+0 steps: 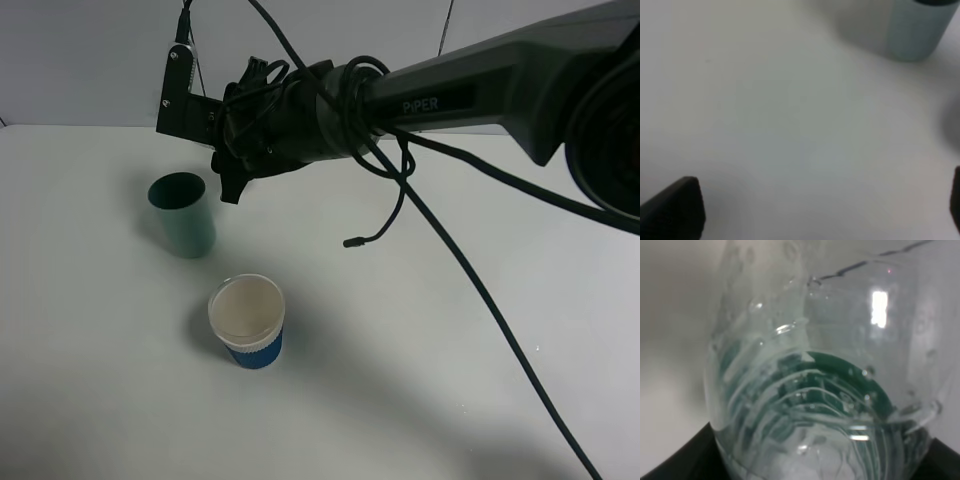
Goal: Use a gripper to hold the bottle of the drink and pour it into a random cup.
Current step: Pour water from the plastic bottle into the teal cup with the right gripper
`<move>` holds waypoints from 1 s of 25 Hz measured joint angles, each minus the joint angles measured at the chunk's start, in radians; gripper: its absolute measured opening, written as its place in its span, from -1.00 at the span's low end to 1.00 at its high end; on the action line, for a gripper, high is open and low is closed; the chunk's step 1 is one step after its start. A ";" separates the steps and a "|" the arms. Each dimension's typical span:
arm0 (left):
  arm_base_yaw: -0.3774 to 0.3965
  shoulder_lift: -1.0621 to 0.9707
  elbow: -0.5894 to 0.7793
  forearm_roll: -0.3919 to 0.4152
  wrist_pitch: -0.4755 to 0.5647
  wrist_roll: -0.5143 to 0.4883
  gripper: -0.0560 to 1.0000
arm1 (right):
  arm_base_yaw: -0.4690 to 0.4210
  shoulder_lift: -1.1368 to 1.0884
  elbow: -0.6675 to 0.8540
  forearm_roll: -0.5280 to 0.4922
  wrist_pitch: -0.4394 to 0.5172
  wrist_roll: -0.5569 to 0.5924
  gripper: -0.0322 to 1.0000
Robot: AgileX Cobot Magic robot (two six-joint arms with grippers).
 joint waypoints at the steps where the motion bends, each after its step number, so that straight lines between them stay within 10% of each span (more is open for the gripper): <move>1: 0.000 0.000 0.000 0.000 0.000 0.000 0.99 | 0.001 -0.001 0.000 0.000 0.011 -0.014 0.18; 25: 0.000 0.000 0.000 0.001 0.000 0.000 0.99 | 0.024 -0.001 -0.003 -0.016 0.115 -0.223 0.18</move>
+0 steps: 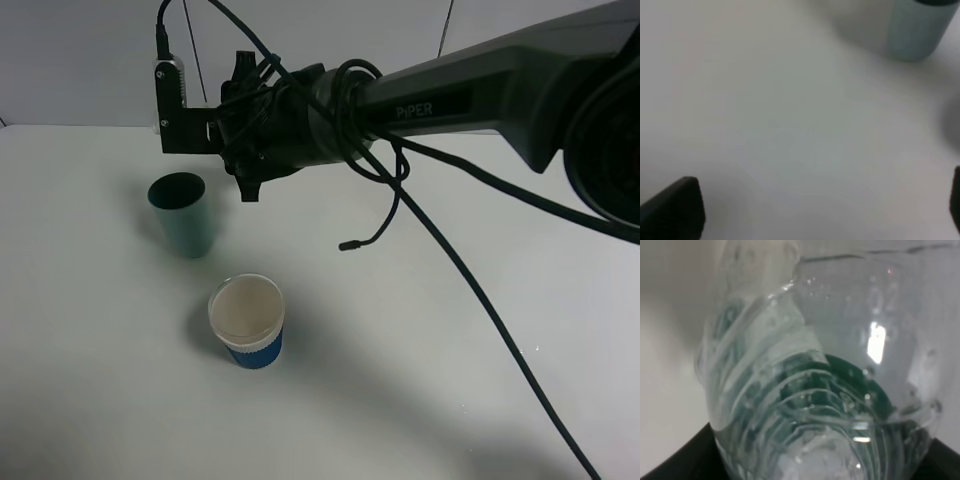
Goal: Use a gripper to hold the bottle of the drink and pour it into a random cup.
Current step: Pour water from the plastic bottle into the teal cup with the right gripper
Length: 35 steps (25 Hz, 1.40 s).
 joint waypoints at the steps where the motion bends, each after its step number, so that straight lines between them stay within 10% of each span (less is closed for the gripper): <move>1: 0.000 0.000 0.000 0.000 0.000 0.000 0.99 | 0.000 0.000 0.000 0.000 0.002 -0.012 0.18; 35: 0.000 0.000 0.000 0.001 0.000 0.000 0.99 | -0.012 -0.001 0.011 -0.057 -0.073 -0.177 0.18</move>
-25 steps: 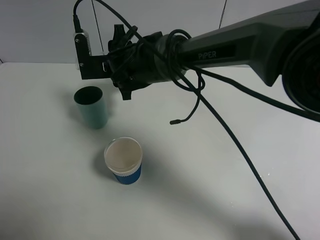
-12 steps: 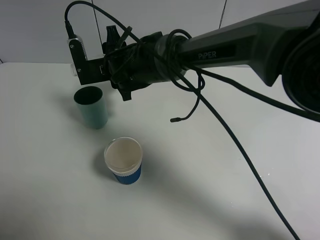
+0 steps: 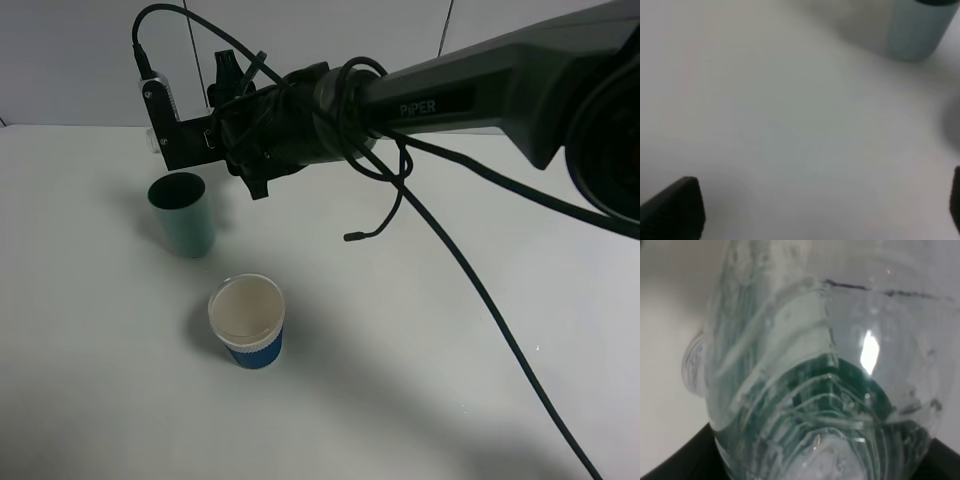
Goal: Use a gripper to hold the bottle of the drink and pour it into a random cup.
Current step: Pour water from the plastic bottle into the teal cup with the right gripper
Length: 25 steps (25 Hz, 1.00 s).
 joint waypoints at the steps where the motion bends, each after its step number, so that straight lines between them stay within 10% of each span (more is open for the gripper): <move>1: 0.000 0.000 0.000 0.000 0.000 0.000 0.99 | -0.001 -0.001 0.009 -0.007 -0.001 0.000 0.18; 25: 0.000 0.000 0.000 0.000 0.000 0.000 0.99 | -0.011 -0.003 0.034 -0.026 -0.002 -0.072 0.18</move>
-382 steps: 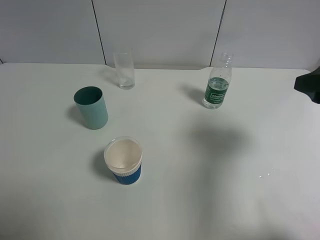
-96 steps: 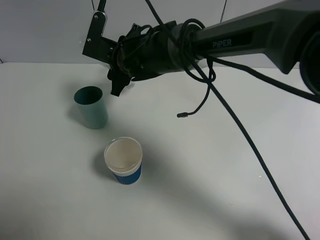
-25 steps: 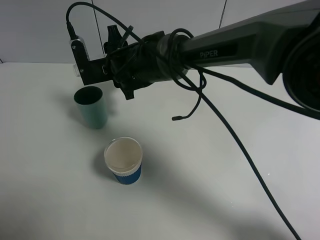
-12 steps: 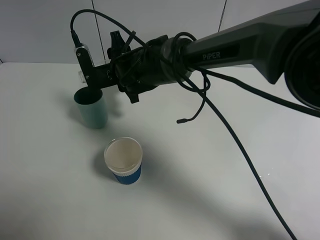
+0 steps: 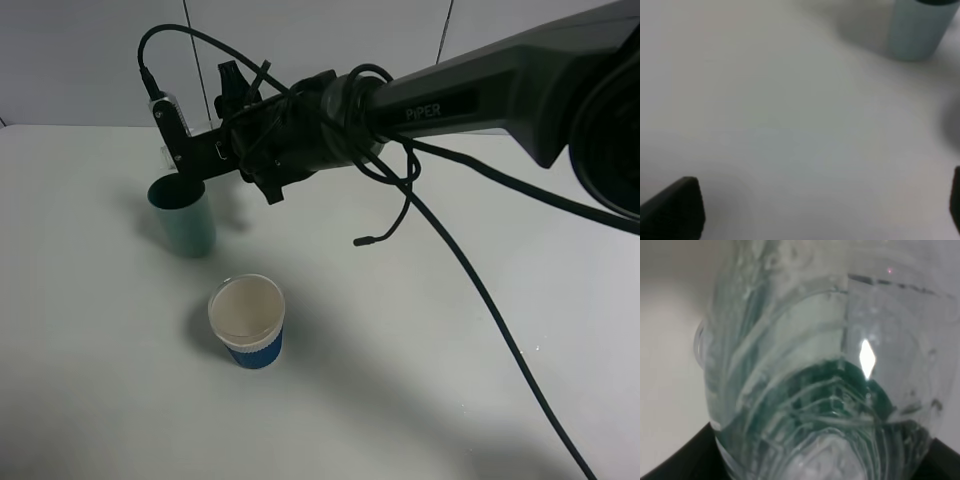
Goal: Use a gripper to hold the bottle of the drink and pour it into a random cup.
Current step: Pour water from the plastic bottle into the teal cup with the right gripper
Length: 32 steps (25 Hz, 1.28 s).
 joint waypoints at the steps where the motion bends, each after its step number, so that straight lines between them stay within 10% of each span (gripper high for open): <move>1: 0.000 0.000 0.000 0.000 0.000 0.000 0.99 | 0.000 0.000 0.000 -0.003 0.000 -0.008 0.18; 32: 0.000 0.000 0.000 0.000 0.000 0.000 0.99 | 0.000 -0.002 0.000 -0.033 0.004 -0.117 0.18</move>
